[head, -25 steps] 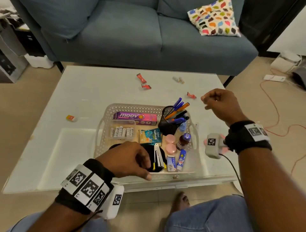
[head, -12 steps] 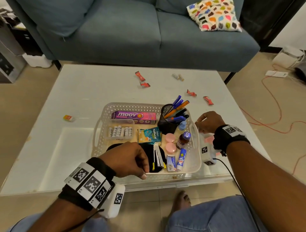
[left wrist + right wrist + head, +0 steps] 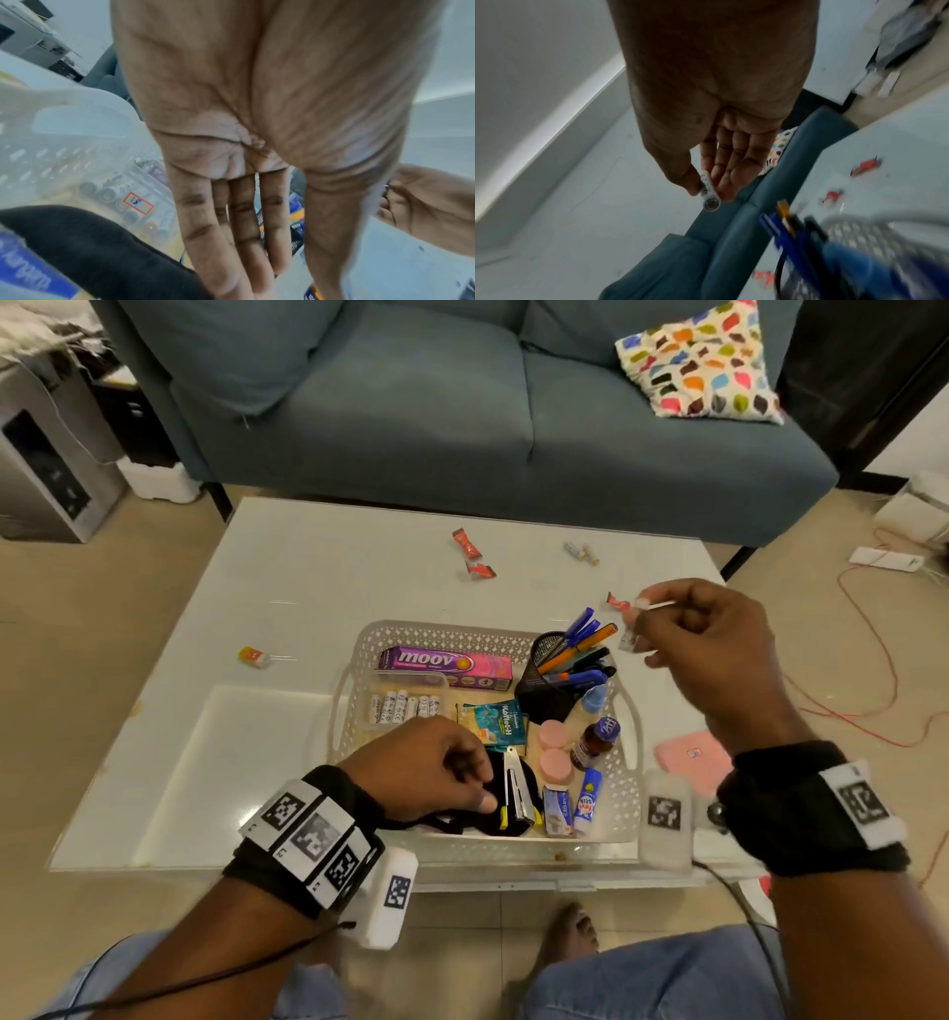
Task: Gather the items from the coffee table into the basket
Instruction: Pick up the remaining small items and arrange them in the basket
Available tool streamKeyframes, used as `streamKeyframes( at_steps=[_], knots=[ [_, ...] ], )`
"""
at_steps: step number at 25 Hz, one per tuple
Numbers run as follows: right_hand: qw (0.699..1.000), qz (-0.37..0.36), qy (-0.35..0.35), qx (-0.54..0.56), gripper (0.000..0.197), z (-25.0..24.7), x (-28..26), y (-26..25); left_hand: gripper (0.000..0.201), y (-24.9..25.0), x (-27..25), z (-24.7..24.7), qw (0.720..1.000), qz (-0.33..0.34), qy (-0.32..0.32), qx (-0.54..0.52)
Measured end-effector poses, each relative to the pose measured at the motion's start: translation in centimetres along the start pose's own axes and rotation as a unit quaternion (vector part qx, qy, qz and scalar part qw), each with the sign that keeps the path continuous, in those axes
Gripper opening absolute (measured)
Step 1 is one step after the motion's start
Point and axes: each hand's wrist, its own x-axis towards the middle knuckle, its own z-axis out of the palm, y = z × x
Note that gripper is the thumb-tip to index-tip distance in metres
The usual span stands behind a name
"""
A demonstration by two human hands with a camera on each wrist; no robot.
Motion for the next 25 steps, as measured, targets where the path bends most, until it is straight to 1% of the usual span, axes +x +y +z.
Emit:
streamKeyframes(
  at_steps=[1, 3, 6, 8, 9, 13, 17, 18, 20, 23, 25],
  knots=[
    [0.999, 0.004, -0.038, 0.024, 0.014, 1.7, -1.7, -0.7, 0.024, -0.1, -0.2, -0.6, 0.999, 0.001, 0.038, -0.018],
    [0.993, 0.029, -0.1, 0.047, 0.015, 5.4, -4.2, -0.4, 0.027, -0.3, -0.5, -1.5, 0.992, 0.001, 0.106, -0.062],
    [0.987, 0.063, -0.136, 0.063, 0.02, 9.5, -5.7, 1.4, 0.049, -0.5, -1.0, -1.9, 0.979, 0.019, 0.163, -0.121],
    [0.98, 0.091, -0.149, 0.095, 0.025, 10.7, -5.8, 2.1, 0.06, -0.3, -1.1, -1.9, 0.976, 0.028, 0.18, -0.121],
    [0.976, 0.104, -0.157, 0.108, 0.027, 11.0, -5.8, 2.3, 0.061, -0.3, -1.0, -1.9, 0.975, 0.031, 0.187, -0.116],
    [0.968, 0.124, -0.179, 0.121, 0.028, 11.7, -5.8, 2.6, 0.058, -0.2, -0.6, -1.7, 0.973, 0.039, 0.214, -0.081],
    [0.959, 0.15, -0.193, 0.144, 0.03, 12.0, -5.7, 3.1, 0.058, 0.0, -0.7, -1.8, 0.977, 0.052, 0.202, -0.048],
    [0.956, 0.157, -0.201, 0.145, 0.031, 12.0, -5.6, 3.2, 0.056, 0.0, -0.8, -2.0, 0.977, 0.044, 0.203, -0.035],
    [0.954, 0.16, -0.213, 0.139, 0.032, 11.8, -5.3, 3.0, 0.052, -0.6, -0.7, -2.9, 0.974, 0.005, 0.226, 0.001],
    [0.963, 0.135, -0.188, 0.135, 0.029, 10.8, -4.4, 2.6, 0.05, -1.7, 0.8, -4.4, 0.955, -0.083, 0.273, 0.086],
    [0.963, 0.132, -0.171, 0.163, 0.026, 10.2, -3.8, 2.3, 0.053, -2.0, 2.4, -4.9, 0.945, -0.133, 0.262, 0.145]
  ],
)
